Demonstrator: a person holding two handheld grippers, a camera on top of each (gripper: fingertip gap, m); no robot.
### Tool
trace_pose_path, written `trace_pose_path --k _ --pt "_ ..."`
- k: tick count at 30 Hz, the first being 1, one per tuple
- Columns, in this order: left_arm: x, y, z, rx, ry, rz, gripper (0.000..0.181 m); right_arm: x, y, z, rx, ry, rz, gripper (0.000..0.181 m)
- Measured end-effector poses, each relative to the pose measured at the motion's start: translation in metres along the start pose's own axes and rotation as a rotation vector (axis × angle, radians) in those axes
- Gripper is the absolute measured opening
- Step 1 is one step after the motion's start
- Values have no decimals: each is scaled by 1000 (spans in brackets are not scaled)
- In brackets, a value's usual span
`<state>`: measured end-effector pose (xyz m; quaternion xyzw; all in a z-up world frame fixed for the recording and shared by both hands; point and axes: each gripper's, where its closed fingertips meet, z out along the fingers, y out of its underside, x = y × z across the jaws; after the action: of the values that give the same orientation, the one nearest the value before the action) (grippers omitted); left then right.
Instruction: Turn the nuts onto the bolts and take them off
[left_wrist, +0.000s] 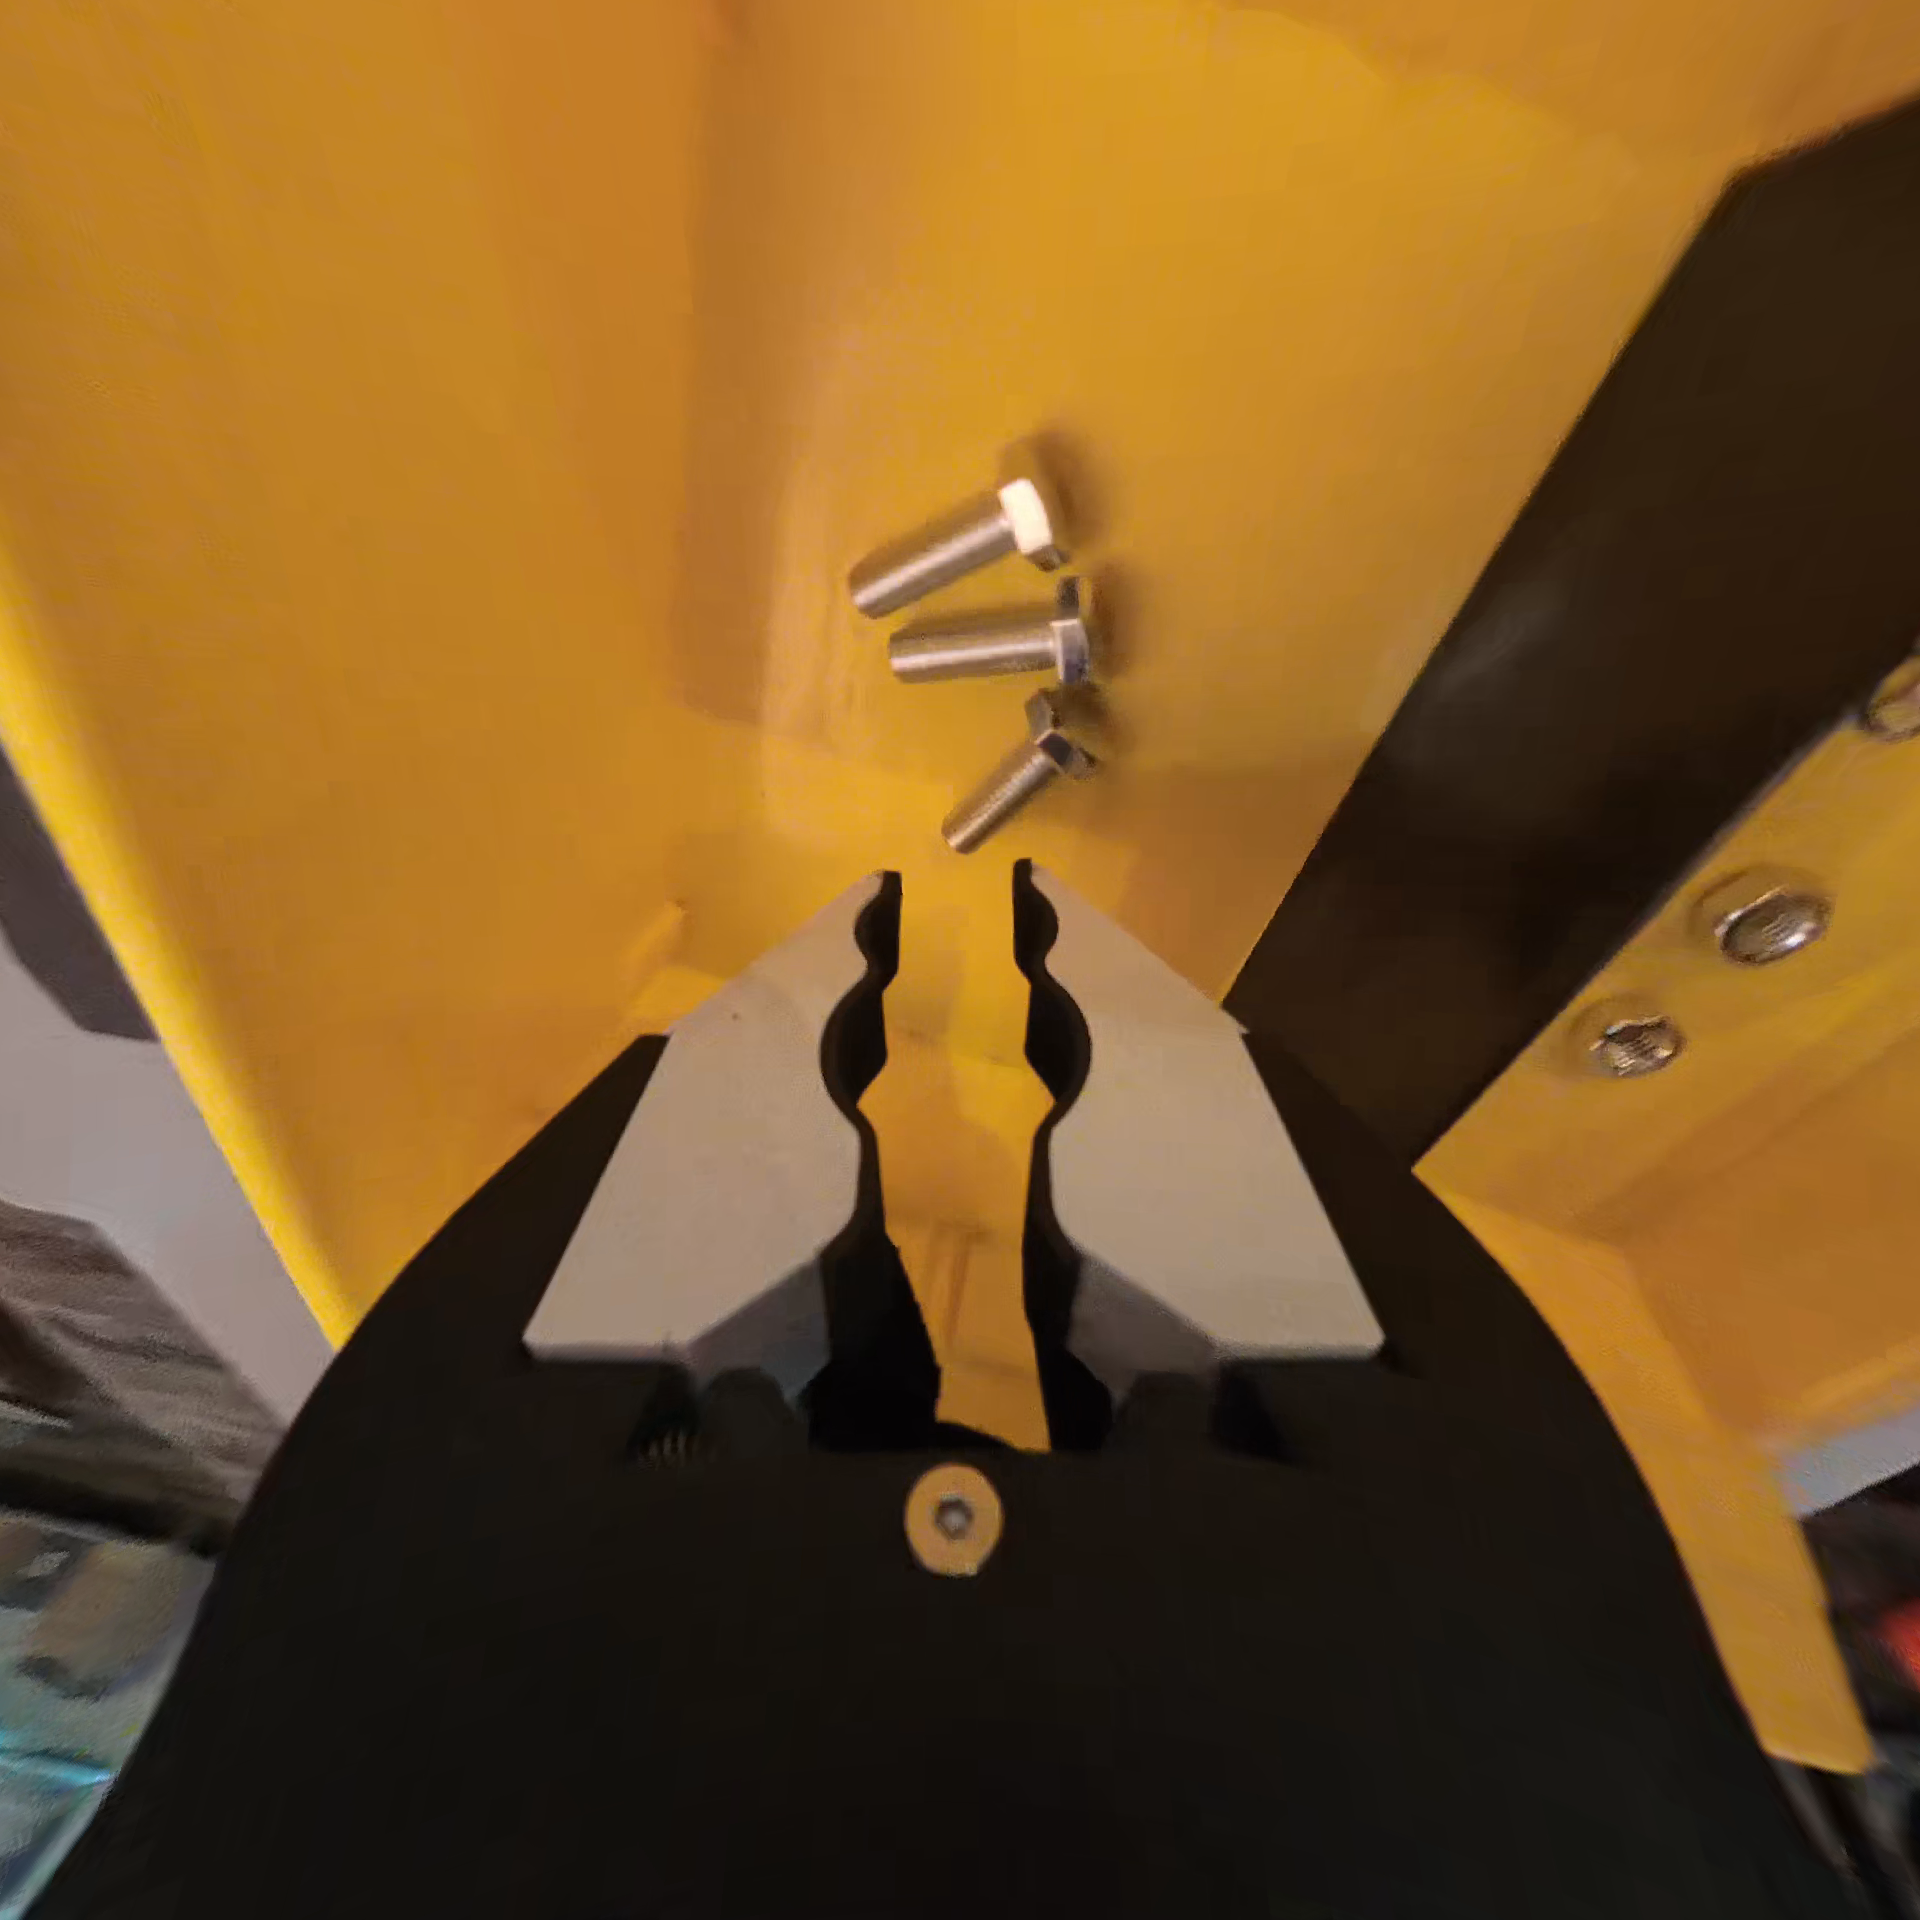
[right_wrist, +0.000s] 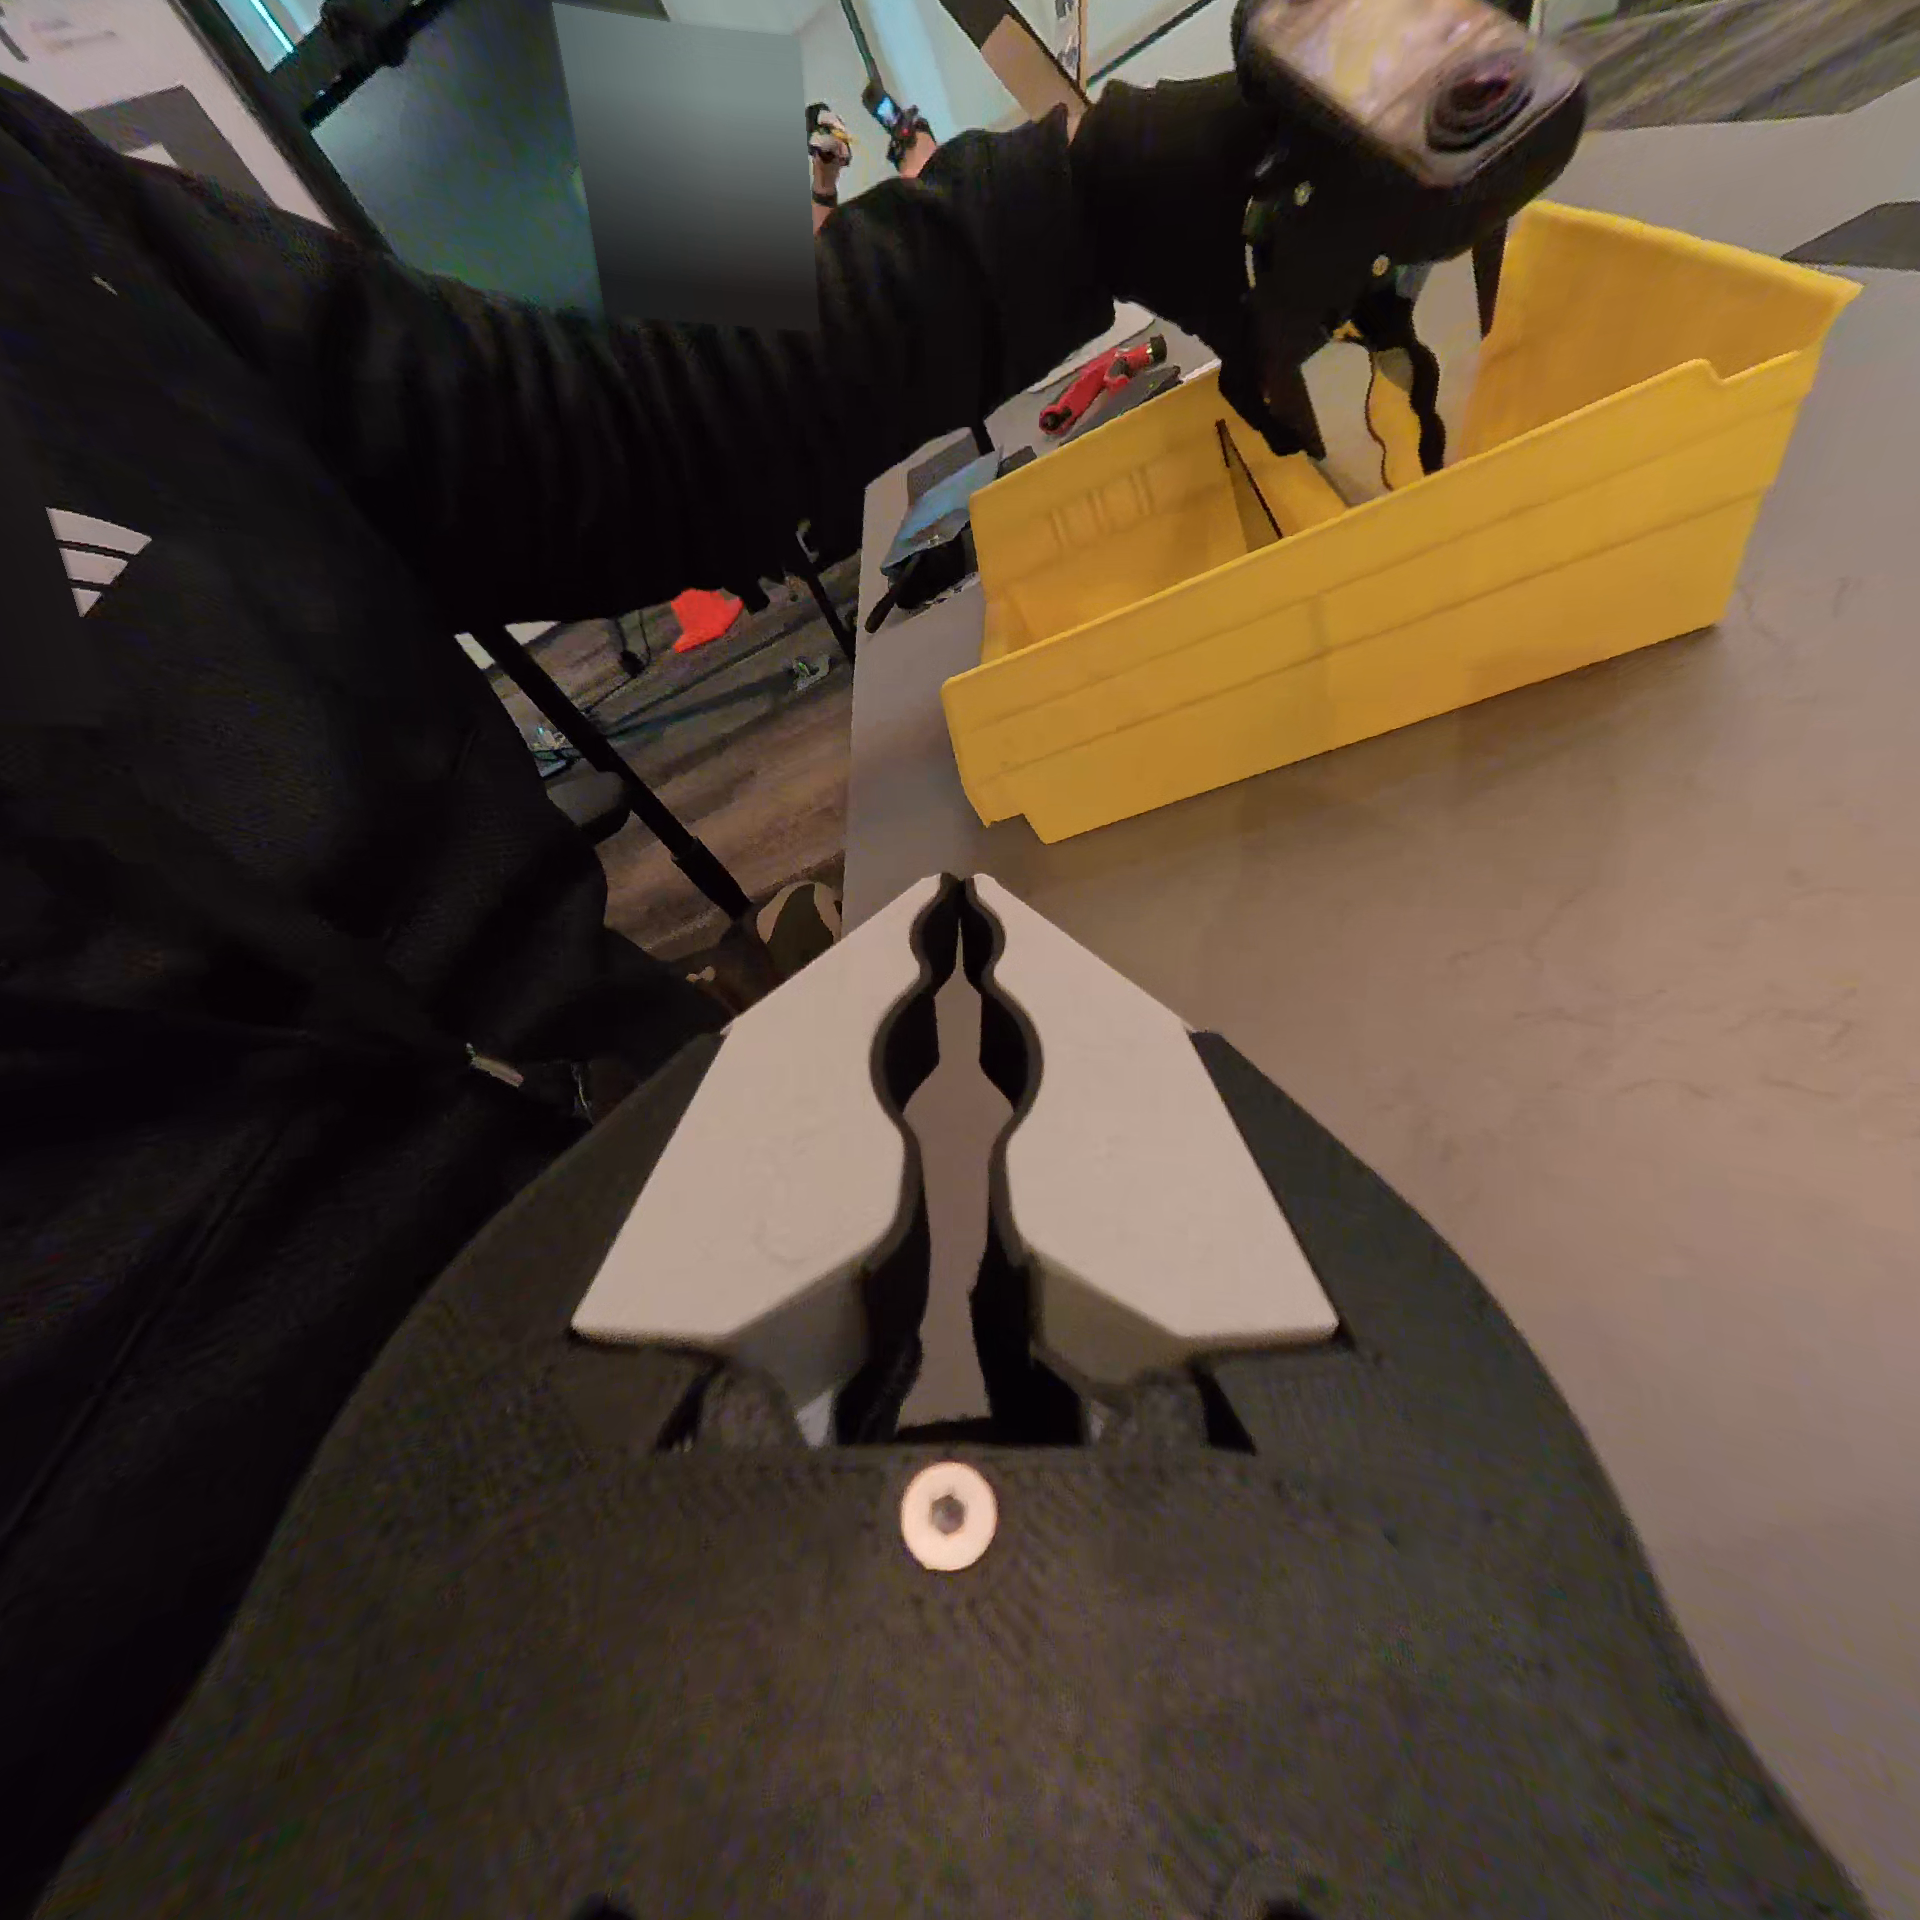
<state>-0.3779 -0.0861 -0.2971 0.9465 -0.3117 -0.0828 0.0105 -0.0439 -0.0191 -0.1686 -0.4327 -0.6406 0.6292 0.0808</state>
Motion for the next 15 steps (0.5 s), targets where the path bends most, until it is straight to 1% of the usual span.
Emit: trace_pose_path --k 5,8,10,11,15 --pt "2 -4 5 -7 -24 141 25 2 2 1 -4 -8 12 0" --pt "5 -10 11 18 -24 196 19 3 4 3 -8 -8 14 0" --pt "8 -4 19 -24 1 206 13 4 4 2 -6 -6 17 0" --pt "10 -4 20 -21 10 211 8 5 4 2 -5 -6 19 0" --pt "10 -4 18 -17 -7 226 7 7 4 2 -4 -3 24 0"
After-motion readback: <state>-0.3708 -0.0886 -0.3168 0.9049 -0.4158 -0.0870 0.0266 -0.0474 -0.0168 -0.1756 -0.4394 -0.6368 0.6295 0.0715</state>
